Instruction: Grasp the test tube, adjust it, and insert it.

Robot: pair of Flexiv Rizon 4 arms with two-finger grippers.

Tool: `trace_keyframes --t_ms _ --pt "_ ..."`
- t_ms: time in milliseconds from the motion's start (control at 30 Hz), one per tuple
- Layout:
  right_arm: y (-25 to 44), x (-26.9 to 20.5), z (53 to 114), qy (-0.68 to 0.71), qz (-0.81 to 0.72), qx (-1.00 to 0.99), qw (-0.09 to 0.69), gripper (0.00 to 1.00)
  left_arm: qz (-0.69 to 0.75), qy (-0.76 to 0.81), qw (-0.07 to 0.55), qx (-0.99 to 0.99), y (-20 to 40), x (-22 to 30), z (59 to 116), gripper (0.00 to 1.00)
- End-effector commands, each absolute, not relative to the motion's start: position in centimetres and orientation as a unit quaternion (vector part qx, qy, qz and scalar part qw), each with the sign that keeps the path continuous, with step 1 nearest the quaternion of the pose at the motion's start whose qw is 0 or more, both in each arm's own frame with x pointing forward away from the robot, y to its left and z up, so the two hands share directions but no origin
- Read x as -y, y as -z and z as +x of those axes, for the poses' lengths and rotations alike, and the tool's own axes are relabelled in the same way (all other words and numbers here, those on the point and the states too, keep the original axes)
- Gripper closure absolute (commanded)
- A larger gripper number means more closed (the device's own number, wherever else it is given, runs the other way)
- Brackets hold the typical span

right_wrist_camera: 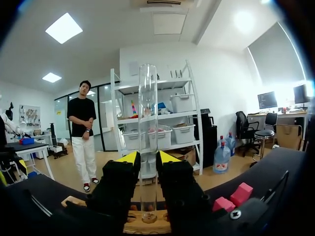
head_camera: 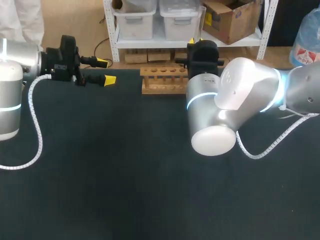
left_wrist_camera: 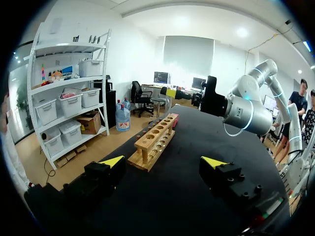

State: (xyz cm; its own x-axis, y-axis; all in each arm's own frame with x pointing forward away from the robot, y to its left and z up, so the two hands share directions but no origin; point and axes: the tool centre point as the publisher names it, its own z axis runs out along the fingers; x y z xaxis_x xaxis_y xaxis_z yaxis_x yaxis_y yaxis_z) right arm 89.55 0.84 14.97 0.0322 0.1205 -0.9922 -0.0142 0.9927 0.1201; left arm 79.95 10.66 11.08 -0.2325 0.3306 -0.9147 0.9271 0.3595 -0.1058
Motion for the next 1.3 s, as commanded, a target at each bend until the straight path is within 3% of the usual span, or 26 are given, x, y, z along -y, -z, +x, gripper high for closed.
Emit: trace_keyframes --t_ms 33,1300 --pt "-14.8 -0.4 89.4 -0.117 -0.032 -0.686 0.718 1.00 0.446 0.347 0.433 -0.703 -11.0 -10.7 79.8 0.00" --pt "-11.7 -1.3 89.7 -0.148 -0.011 -0.701 0.698 1.00 0.446 0.347 0.433 -0.703 -11.0 -10.7 79.8 0.00"
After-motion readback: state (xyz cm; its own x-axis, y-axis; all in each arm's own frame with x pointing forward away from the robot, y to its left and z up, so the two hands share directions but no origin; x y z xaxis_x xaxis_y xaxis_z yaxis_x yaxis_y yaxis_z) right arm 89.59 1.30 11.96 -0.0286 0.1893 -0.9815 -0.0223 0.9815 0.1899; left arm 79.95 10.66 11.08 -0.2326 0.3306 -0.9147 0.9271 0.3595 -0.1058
